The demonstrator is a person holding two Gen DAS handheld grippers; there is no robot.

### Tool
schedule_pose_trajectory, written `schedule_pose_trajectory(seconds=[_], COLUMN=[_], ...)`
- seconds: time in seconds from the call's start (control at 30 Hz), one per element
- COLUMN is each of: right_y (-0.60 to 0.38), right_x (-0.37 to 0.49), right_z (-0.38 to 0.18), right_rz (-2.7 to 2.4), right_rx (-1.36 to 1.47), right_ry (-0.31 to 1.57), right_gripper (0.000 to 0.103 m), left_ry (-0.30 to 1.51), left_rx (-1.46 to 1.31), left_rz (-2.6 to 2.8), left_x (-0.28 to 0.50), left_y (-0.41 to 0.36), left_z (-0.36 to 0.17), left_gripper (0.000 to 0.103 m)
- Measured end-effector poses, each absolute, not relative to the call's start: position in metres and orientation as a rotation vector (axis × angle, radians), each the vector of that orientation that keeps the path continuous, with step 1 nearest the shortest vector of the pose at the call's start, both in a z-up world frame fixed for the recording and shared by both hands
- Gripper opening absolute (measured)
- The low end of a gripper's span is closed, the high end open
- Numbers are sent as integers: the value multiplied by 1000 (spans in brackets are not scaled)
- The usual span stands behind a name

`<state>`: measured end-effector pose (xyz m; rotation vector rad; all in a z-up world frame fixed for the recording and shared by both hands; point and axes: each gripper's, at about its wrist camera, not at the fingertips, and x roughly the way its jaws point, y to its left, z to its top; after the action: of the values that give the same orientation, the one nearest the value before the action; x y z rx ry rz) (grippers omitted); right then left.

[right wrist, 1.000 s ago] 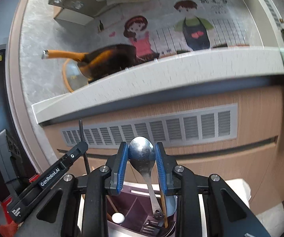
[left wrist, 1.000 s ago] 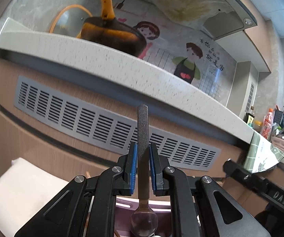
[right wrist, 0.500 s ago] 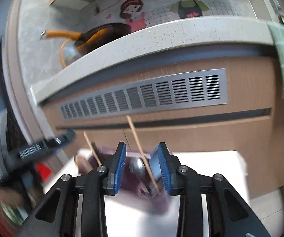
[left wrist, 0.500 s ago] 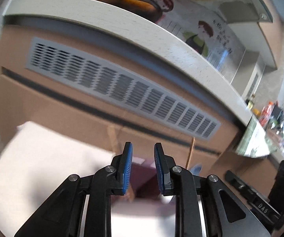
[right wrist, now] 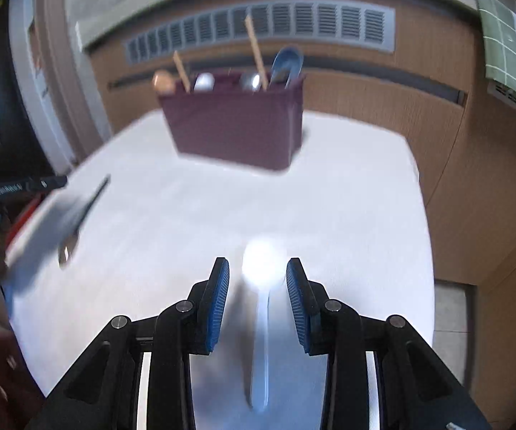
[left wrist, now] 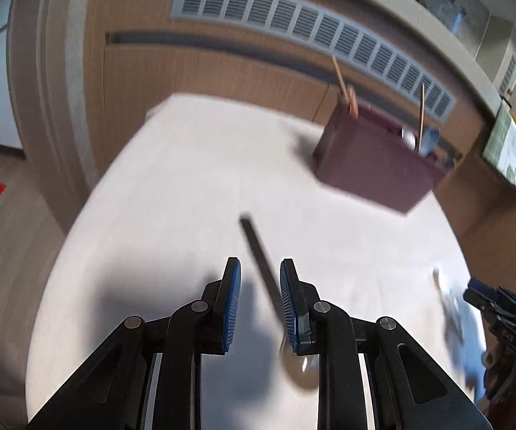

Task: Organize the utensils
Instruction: 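Grasp the white plastic spoon with the right gripper while the left grasps the black-handled spoon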

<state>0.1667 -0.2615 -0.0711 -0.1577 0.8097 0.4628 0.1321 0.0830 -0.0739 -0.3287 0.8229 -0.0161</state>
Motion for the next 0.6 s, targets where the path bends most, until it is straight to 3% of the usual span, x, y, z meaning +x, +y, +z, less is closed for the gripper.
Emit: schedule_pose_trajectory(seconds=[0.6], right_y=[-238], right_x=[206], right_z=[-98], right_rz=[439], right_rx=[-222], right_ry=[884], right_gripper=[32], left_ry=[923], left_rx=[-349], left_rz=[-44], left_x=[119], left_y=[84], left_z=[-88], left_gripper=[24])
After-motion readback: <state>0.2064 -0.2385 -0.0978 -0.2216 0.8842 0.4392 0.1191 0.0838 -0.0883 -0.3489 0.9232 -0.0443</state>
